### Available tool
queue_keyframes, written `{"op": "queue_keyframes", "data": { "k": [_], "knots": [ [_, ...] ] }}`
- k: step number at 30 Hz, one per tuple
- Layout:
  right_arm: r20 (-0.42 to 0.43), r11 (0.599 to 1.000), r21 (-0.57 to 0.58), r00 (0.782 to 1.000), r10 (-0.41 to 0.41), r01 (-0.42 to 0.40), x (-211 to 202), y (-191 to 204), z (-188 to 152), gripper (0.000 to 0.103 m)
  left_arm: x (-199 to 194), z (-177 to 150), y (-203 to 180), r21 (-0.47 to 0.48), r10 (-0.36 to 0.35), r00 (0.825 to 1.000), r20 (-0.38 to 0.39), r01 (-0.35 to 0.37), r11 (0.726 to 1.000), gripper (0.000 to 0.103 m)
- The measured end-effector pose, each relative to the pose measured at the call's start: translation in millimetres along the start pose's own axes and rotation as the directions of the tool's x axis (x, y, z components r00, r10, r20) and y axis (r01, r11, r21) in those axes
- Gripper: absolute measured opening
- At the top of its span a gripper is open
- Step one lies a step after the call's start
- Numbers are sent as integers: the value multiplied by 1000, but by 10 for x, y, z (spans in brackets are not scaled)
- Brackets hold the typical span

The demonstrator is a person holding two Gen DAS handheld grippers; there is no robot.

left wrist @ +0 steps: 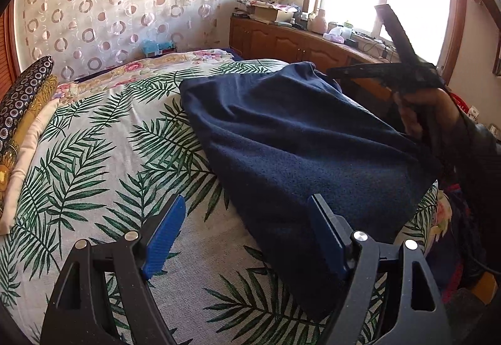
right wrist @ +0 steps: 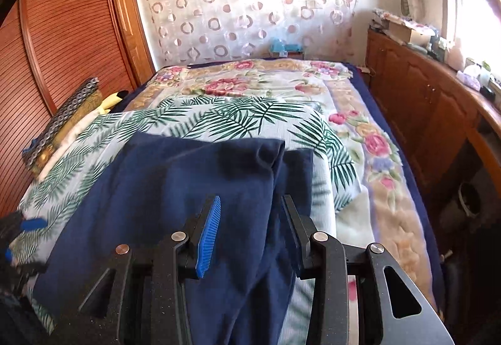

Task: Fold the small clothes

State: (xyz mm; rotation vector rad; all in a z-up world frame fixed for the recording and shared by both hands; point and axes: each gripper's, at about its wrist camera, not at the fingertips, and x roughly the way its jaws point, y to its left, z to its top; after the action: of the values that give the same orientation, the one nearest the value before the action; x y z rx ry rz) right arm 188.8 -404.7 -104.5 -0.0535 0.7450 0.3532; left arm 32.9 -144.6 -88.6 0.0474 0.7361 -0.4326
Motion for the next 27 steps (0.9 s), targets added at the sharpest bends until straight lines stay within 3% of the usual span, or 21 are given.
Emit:
{"op": "queue_keyframes", "data": {
  "k": [7,10,13,15,19,21,23,25,27],
  "knots": [
    [-126,998,38,991,52,-48,364,13,138,40,32,-27,21,-12,-9,1000,-13,9,1000,81],
    [-122,996,-5,989,86,-87,352,100,170,7,37,-32,26,-14,-11,1000,-15,11,1000,81],
    [-51,999,-45,999,0,-3,178,107,226,3,52,-45,29,-15,-12,1000,-24,12,1000,81],
    [-14,997,0,997,-77,77,81,10,255,2,64,-54,34,-17,-14,999,-30,14,1000,81],
    [-31,987,-30,987,-159,158,60,47,227,2,53,-63,15,-9,-14,999,-35,14,1000,81],
    [-42,983,-40,983,-179,178,27,110,213,9,31,-68,7,-6,-22,999,-37,22,1000,81],
    [-29,988,-40,988,-152,150,-124,169,113,33,3,-71,3,-1,-24,999,-35,24,1000,81],
    [-16,991,-53,992,-121,120,-301,265,-32,46,-31,-81,-2,3,-35,999,-29,35,999,81],
    [-30,990,-74,992,-122,119,-484,343,-272,48,-59,-94,-9,6,-61,998,-29,62,998,76]
  ]
}}
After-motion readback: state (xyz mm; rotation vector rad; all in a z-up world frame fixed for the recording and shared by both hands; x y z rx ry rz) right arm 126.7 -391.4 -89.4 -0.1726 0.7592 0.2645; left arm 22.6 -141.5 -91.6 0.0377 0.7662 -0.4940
